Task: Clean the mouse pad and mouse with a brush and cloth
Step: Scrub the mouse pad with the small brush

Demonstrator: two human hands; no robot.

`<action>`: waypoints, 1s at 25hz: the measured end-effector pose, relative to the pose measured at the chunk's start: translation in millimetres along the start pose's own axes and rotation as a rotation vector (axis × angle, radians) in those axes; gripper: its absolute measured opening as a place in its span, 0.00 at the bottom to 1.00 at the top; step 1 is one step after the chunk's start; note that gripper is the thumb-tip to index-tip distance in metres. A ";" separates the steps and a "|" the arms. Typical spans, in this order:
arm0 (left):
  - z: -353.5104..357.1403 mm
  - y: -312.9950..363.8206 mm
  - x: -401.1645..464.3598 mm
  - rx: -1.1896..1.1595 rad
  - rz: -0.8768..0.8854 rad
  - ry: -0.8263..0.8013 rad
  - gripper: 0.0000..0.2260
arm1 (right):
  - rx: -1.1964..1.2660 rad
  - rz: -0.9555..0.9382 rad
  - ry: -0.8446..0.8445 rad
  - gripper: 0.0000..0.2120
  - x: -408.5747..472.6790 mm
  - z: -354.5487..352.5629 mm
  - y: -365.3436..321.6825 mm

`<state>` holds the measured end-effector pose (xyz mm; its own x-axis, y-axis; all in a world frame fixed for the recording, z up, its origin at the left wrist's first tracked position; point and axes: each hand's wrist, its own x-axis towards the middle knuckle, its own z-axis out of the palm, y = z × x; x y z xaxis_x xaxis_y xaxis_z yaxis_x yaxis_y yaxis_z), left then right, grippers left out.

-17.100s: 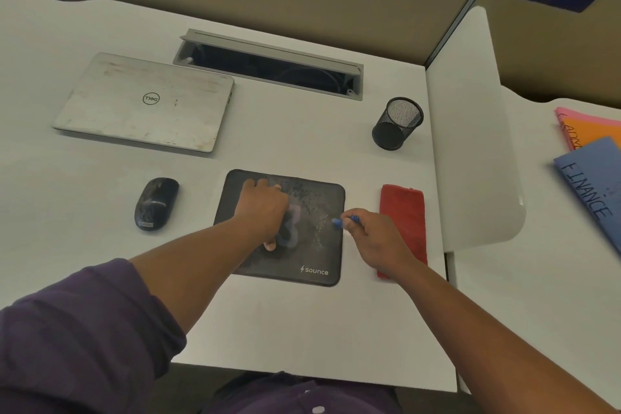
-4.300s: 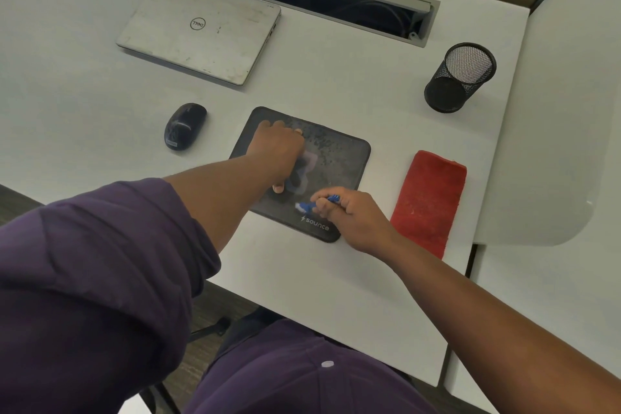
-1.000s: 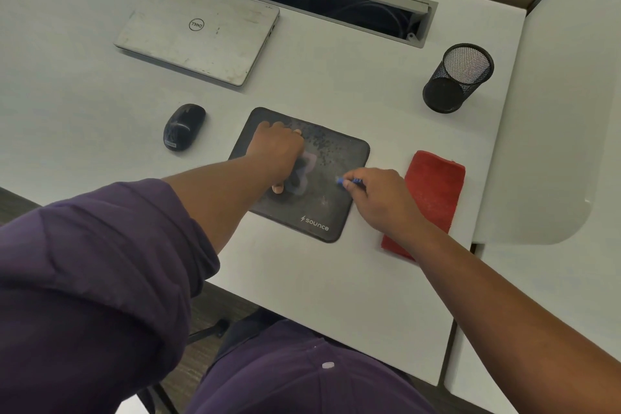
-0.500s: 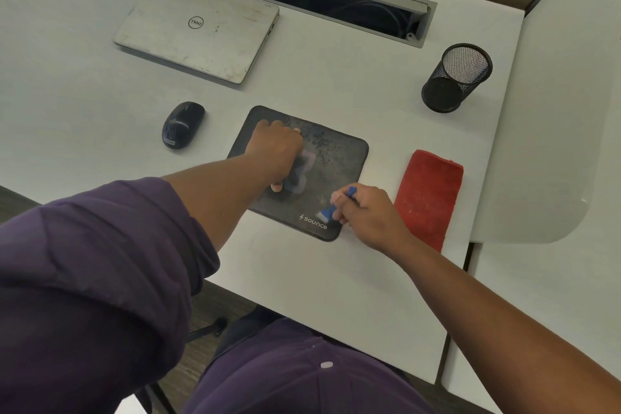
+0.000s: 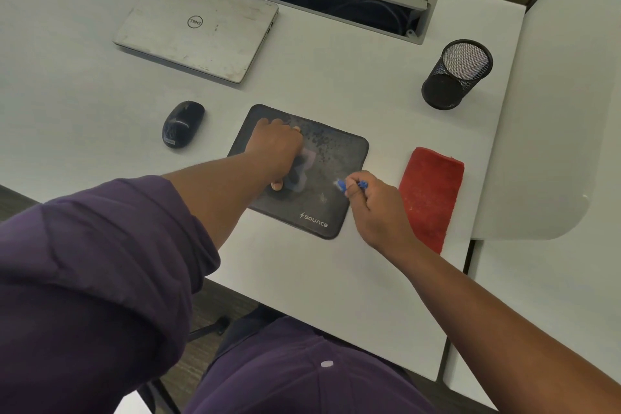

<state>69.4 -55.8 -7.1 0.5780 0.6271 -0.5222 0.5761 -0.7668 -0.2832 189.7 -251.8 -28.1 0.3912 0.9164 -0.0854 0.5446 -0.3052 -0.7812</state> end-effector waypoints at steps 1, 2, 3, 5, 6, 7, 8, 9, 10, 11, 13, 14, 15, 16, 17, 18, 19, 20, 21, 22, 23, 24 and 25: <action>0.3 -0.1 0.1 0.000 0.000 0.001 0.38 | -0.125 -0.030 -0.025 0.13 0.6 0.4 0.9; 0.3 0.0 0.4 -0.003 0.001 0.003 0.37 | -0.182 -0.024 -0.090 0.13 0.5 2.5 2.4; 0.1 0.0 0.4 -0.008 -0.001 0.004 0.37 | -0.152 0.023 -0.175 0.12 0.2 4.3 2.4; -0.1 0.1 0.9 -0.015 -0.001 0.006 0.35 | 0.133 0.177 -0.298 0.10 -3.2 8.0 -3.0; 0.3 0.2 0.9 -0.017 0.003 0.011 0.34 | 0.235 0.205 -0.267 0.10 -6.9 9.4 -5.6; 0.6 0.3 1.1 -0.017 0.003 0.015 0.33 | 0.264 0.173 -0.181 0.10 -10.2 9.0 -6.9; 0.8 0.2 0.9 -0.017 -0.001 0.015 0.34 | 0.208 0.101 -0.087 0.11 -12.7 8.0 -5.4; 1.0 0.0 0.8 -0.014 -0.003 0.008 0.35 | 0.085 0.030 -0.023 0.12 -14.7 6.6 -0.5; 1.0 -0.1 1.0 -0.012 -0.003 0.003 0.35 | -0.052 -0.004 -0.017 0.12 -16.2 5.3 1.0; 1.0 0.0 1.5 -0.014 0.000 0.004 0.34 | -0.143 -0.006 -0.059 0.13 -18.0 6.6 2.7; 0.3 0.7 1.7 -0.005 0.011 -0.002 0.31 | -0.020 0.088 -0.229 0.12 -23.4 10.7 4.5; -0.2 0.7 1.4 0.000 0.015 -0.002 0.31 | 0.129 0.152 -0.275 0.12 -25.5 11.5 2.8; -0.2 0.4 1.1 0.003 0.015 0.001 0.31 | 0.248 0.192 -0.259 0.11 -26.8 11.8 0.8; -0.4 0.3 0.5 0.004 0.012 0.004 0.32 | 0.306 0.192 -0.202 0.10 -27.4 11.4 0.5; -1.0 0.1 -0.2 0.007 0.008 0.004 0.33 | 0.299 0.148 -0.147 0.10 -27.5 10.3 2.1; -1.9 0.6 -0.8 0.013 0.007 0.000 0.34 | 0.220 0.089 -0.123 0.11 -27.1 8.6 3.5; -2.6 1.4 -0.9 0.016 0.011 -0.003 0.33 | 0.137 0.047 -0.147 0.11 -26.6 8.5 3.8; -3.1 1.8 -0.5 0.017 0.015 -0.005 0.32 | 0.087 0.039 -0.211 0.12 -26.8 10.0 4.2; -3.2 1.8 -0.4 0.013 0.016 -0.009 0.31 | 0.119 0.072 -0.283 0.11 -27.3 11.9 3.4; -3.6 1.0 -0.7 0.007 0.014 -0.017 0.30 | 0.188 0.114 -0.328 0.11 -27.4 12.9 0.1; -3.8 0.4 -1.1 0.004 0.012 -0.025 0.30 | 0.250 0.137 -0.324 0.10 -26.2 13.6 -2.1; -4.1 -0.5 -1.5 0.005 0.012 -0.030 0.30 | 0.272 0.124 -0.291 0.10 -24.7 14.2 -2.9; -4.2 -0.9 -1.6 0.009 0.016 -0.030 0.30 | 0.245 0.091 -0.256 0.10 -23.4 14.6 -2.6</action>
<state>70.5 -55.5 -2.6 0.5693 0.6101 -0.5510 0.5614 -0.7782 -0.2816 168.3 -268.7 -33.2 0.2150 0.9327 -0.2895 0.3100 -0.3462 -0.8854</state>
